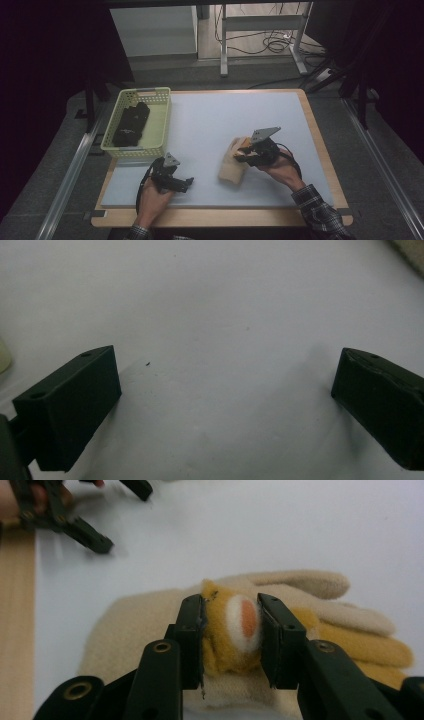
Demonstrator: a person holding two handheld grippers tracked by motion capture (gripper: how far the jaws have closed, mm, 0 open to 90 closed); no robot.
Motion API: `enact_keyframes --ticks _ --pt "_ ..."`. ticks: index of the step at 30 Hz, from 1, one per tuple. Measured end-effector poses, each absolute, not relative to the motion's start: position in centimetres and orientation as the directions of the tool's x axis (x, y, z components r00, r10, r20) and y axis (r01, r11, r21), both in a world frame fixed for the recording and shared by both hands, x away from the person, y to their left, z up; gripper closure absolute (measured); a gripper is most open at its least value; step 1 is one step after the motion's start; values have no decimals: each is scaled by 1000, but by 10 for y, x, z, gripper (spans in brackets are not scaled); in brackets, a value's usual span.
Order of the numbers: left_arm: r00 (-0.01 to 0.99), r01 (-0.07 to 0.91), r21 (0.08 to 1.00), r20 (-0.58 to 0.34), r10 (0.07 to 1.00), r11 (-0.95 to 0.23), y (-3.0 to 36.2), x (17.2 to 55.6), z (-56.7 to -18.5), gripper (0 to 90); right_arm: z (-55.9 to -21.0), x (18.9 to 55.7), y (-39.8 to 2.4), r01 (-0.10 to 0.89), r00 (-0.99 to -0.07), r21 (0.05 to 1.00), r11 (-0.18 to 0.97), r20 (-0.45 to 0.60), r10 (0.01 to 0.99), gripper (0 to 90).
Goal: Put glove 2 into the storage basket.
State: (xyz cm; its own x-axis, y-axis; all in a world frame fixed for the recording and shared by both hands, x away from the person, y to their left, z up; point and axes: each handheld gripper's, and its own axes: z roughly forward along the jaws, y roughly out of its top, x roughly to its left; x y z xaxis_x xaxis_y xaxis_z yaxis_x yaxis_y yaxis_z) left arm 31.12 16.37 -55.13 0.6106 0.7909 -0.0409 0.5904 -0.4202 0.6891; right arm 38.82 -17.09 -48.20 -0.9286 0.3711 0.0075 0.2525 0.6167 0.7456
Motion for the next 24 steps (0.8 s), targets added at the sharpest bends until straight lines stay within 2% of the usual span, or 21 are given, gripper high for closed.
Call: enact_keyframes --ticks 2,6,8,12,14,20,24 --pt "608 591 691 -44 792 -415 163 311 -551 0 -490 390 -170 271 -926 728 629 18 378 571" --pt "610 591 689 -42 791 -419 164 311 -551 0 -493 389 -175 293 -912 735 611 23 410 410" --pt "610 591 689 -41 791 -420 164 311 -551 0 -488 389 -179 298 -904 745 596 19 428 380" --pt "610 591 689 -42 791 -419 164 311 -551 0 -479 387 -194 329 -873 766 553 24 487 384" --pt "610 591 689 -41 791 -420 164 311 -551 0 -478 385 -202 352 -858 765 539 34 512 438" --pt "610 591 689 -42 791 -419 164 311 -551 0 -485 373 -217 389 -827 761 520 41 560 742" --pt "610 591 689 -41 791 -420 164 311 -551 0 -497 363 -219 402 -837 749 527 67 543 864"
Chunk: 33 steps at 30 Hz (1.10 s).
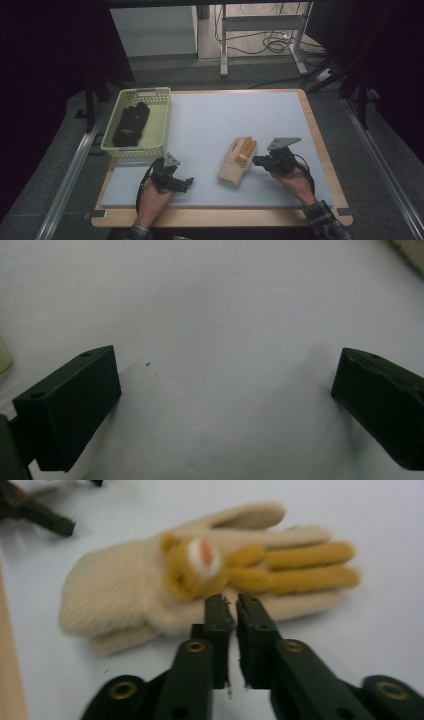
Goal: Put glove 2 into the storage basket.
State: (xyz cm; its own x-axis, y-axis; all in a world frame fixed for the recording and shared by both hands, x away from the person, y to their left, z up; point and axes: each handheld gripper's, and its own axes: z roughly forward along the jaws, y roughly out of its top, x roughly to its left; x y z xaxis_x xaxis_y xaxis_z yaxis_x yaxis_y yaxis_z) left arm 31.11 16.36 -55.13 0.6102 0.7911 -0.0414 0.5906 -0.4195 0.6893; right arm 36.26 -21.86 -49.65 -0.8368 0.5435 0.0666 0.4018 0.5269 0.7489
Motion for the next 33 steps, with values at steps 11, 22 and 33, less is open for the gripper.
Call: enact_keyframes --ticks 11,22,33 --pt "610 590 690 -41 791 -419 164 311 -551 0 -524 335 -200 374 -877 726 578 74 475 882" --pt "608 591 692 -43 793 -415 163 311 -552 0 -532 343 -178 373 -870 732 570 63 489 857" --pt "608 591 691 -43 793 -415 163 311 -551 0 -533 354 -154 361 -865 737 571 37 500 847"
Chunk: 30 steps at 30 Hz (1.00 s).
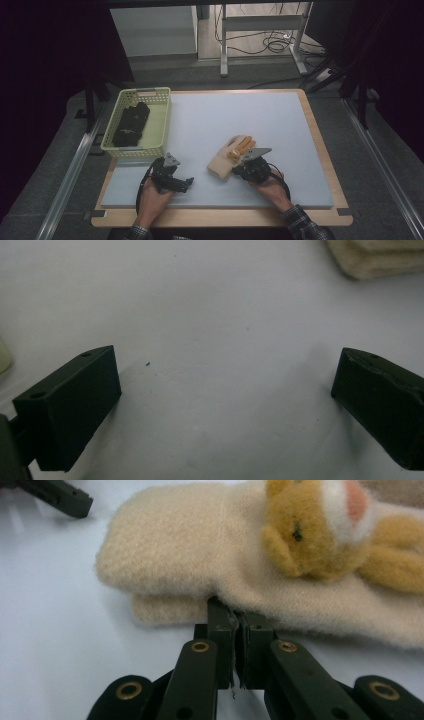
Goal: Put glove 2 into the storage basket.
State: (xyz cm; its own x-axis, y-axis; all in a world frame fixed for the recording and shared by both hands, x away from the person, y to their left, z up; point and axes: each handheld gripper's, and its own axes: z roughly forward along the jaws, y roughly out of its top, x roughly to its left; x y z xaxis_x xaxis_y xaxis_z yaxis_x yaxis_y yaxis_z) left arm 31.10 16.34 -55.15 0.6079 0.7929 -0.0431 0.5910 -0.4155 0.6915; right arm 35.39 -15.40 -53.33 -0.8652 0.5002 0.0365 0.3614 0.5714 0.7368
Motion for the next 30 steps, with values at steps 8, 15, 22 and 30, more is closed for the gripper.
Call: enact_keyframes --ticks 8,15,22,30 --pt "608 591 691 -41 793 -417 163 311 -551 0 -535 364 -138 352 -862 743 570 20 506 843" --pt "608 592 687 -38 793 -421 163 311 -551 0 -534 360 -138 345 -869 746 569 25 494 777" --pt "607 597 683 -41 794 -421 162 311 -551 0 -524 351 -153 329 -864 765 553 7 503 649" --pt "606 597 686 -45 794 -416 163 311 -551 0 -518 349 -178 354 -823 774 525 -9 568 483"
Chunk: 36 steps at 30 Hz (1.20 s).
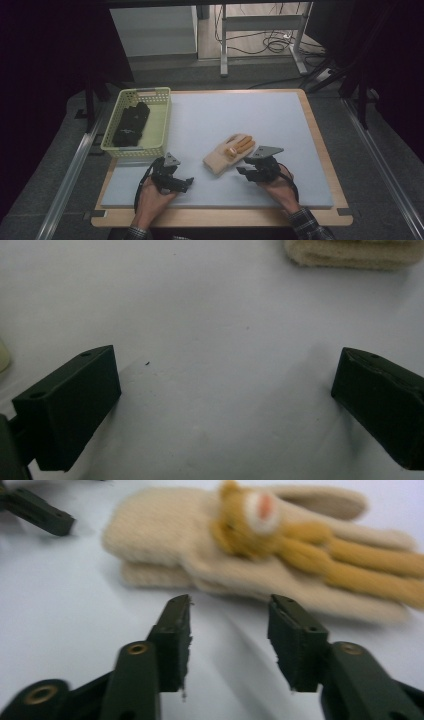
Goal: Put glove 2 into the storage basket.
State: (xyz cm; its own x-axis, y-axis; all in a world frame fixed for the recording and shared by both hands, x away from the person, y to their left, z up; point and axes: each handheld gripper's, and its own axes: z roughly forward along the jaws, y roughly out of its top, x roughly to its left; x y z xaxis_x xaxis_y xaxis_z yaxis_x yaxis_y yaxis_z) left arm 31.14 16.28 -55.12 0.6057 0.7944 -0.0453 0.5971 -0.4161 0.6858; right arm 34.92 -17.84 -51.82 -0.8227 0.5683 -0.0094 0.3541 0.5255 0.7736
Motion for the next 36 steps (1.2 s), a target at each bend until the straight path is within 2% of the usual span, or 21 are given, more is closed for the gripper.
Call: enact_keyframes --ticks 10,18,31,36 --pt "616 600 676 -48 787 -428 163 312 -549 0 -522 352 -217 415 -750 767 490 -15 661 288" --pt "651 600 681 -111 750 -420 159 313 -544 0 -524 353 -244 437 -706 767 471 -33 708 214" --pt "726 552 680 -107 679 -483 124 329 -520 0 -526 360 -284 501 -615 771 393 -2 788 118" --pt "752 529 685 -103 651 -502 109 341 -507 0 -529 364 -281 535 -609 731 424 -14 793 76"
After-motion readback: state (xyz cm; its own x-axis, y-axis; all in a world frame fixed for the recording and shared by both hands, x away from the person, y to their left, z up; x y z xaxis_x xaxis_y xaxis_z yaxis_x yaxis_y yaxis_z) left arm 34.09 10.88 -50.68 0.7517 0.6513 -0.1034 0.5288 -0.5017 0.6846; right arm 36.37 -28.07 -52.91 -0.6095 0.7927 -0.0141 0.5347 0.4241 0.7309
